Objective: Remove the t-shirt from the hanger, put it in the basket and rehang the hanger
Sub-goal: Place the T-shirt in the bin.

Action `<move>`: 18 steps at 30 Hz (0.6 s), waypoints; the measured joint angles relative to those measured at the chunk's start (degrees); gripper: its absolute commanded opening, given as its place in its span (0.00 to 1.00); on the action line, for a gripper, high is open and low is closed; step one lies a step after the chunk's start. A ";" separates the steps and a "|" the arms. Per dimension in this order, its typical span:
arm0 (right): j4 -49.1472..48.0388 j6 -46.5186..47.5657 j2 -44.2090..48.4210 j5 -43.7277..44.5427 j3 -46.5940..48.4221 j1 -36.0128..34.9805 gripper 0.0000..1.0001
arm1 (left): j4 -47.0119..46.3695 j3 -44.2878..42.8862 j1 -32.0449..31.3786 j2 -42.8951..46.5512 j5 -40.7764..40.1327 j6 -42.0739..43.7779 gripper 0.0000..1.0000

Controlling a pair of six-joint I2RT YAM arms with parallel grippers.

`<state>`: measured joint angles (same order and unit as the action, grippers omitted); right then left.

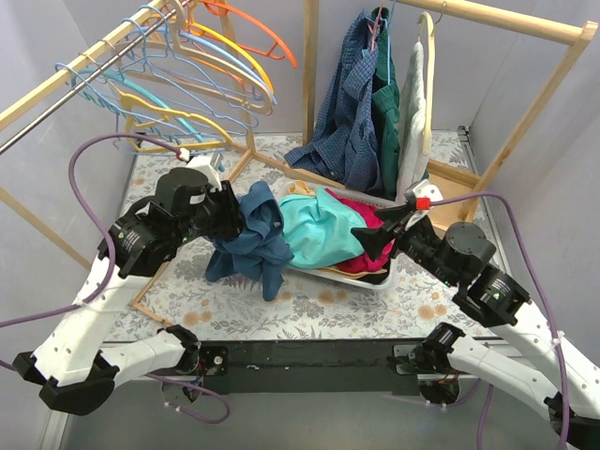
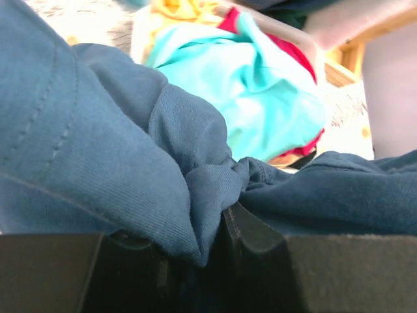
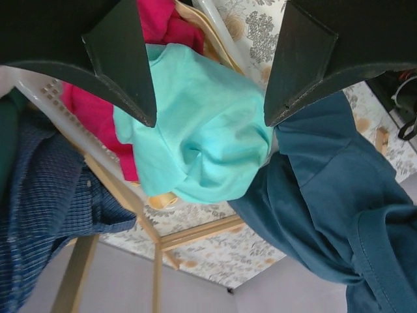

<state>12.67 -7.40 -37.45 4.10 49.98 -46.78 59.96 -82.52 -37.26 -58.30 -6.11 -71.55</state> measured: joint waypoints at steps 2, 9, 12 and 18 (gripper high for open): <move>0.13 -0.04 1.62 2.21 0.00 0.00 0.74 | -0.94 -0.83 0.00 -1.33 2.16 1.03 0.00; 1.44 0.04 4.55 7.85 0.17 0.00 0.74 | -5.20 -0.87 0.00 -4.79 9.42 3.19 0.00; 2.73 0.09 4.68 9.38 0.39 0.00 0.74 | -6.71 -0.87 0.00 -5.03 12.46 3.85 0.00; 4.17 0.24 5.66 11.32 0.96 0.00 0.73 | -8.74 -0.85 0.00 -5.05 17.70 4.87 0.00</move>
<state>16.84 -7.16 -31.79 15.42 50.94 -46.78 51.22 -83.37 -37.26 -63.35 11.60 -66.67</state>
